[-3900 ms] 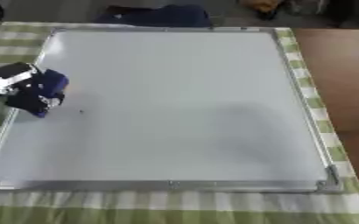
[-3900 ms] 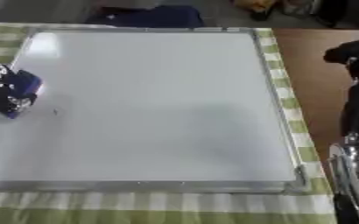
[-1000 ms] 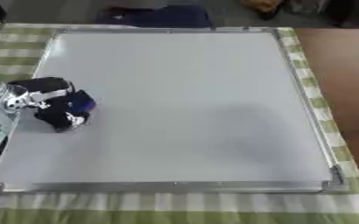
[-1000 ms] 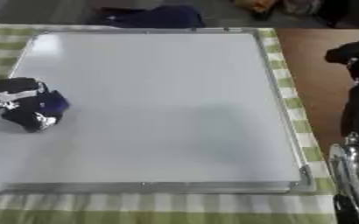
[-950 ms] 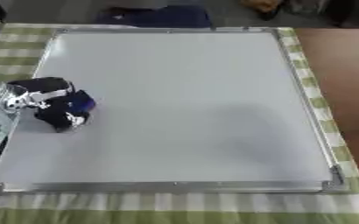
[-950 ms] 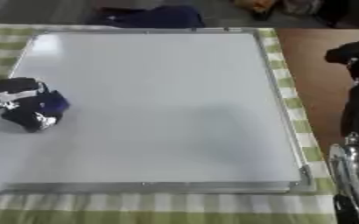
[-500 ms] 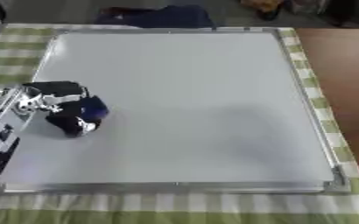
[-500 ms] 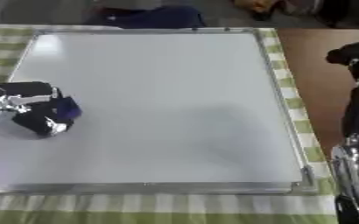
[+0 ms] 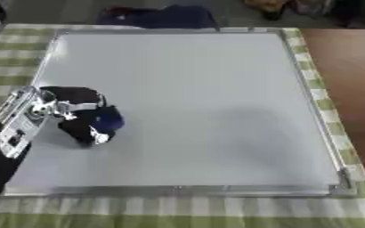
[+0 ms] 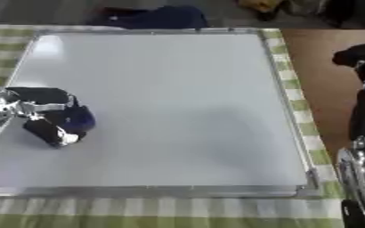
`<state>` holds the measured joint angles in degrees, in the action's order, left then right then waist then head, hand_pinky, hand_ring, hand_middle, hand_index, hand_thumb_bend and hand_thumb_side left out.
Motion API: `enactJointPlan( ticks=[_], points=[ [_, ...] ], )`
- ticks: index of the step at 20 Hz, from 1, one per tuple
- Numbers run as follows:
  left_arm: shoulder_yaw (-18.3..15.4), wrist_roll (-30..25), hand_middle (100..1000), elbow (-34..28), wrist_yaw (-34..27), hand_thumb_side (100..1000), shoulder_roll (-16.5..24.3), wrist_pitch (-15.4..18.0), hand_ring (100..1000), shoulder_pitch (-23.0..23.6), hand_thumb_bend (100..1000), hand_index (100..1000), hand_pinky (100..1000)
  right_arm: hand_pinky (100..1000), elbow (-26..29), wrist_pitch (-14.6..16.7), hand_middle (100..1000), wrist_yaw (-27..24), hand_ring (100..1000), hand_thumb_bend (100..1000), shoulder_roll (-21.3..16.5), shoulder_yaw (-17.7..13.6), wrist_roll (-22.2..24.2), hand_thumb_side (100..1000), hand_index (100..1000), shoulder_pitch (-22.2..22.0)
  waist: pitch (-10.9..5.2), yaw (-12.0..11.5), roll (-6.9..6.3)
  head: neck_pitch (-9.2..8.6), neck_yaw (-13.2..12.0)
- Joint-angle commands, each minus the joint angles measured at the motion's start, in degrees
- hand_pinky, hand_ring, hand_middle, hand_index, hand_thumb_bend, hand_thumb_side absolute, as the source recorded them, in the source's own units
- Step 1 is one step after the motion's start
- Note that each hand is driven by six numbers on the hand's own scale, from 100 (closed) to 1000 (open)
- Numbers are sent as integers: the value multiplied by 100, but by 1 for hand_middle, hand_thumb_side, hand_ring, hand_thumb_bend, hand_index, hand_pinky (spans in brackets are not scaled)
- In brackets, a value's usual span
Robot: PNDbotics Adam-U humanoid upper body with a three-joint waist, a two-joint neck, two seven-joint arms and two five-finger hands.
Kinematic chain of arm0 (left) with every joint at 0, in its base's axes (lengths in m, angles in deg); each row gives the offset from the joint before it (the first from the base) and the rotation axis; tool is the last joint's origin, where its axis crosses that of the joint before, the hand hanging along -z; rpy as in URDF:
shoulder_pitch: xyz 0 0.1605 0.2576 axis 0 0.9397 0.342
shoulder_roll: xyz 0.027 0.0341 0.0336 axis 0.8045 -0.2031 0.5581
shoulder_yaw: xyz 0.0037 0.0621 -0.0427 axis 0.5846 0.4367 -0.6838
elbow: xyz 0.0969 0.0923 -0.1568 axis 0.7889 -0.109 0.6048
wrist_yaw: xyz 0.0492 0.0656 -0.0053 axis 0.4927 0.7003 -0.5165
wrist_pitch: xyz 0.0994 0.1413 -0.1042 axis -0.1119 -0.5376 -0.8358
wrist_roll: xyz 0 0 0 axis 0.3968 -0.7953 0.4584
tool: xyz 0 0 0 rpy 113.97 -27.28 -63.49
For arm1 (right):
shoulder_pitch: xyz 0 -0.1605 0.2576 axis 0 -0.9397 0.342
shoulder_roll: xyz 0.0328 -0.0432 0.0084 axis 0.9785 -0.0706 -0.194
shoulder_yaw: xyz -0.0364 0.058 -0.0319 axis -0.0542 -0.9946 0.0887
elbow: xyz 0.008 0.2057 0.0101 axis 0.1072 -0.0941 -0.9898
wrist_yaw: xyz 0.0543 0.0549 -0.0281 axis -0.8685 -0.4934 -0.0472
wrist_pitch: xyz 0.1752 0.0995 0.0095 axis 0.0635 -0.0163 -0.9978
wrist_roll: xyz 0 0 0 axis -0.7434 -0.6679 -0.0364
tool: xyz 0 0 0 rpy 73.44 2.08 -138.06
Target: Wipe the whiteboard clean with a brush.
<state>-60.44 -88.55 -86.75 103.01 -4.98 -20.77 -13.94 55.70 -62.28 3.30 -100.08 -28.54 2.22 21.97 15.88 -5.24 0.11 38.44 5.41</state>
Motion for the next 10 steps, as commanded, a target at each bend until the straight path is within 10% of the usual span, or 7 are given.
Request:
enactJointPlan(
  ticks=[1, 10],
  points=[
    [-42, 63, 247, -49, 85, 551, 103, -34, 478, -59, 122, 100, 335, 577, 114, 2, 412, -1, 556, 100, -90, -21, -13, 891, 536, 28, -96, 4, -1, -62, -13],
    [-394, 595, 247, 509, 596, 519, 111, -169, 480, -40, 142, 100, 338, 578, 114, 8, 412, 5, 556, 100, -86, -28, -24, 891, 536, 22, -90, -3, 10, -73, 1]
  ],
)
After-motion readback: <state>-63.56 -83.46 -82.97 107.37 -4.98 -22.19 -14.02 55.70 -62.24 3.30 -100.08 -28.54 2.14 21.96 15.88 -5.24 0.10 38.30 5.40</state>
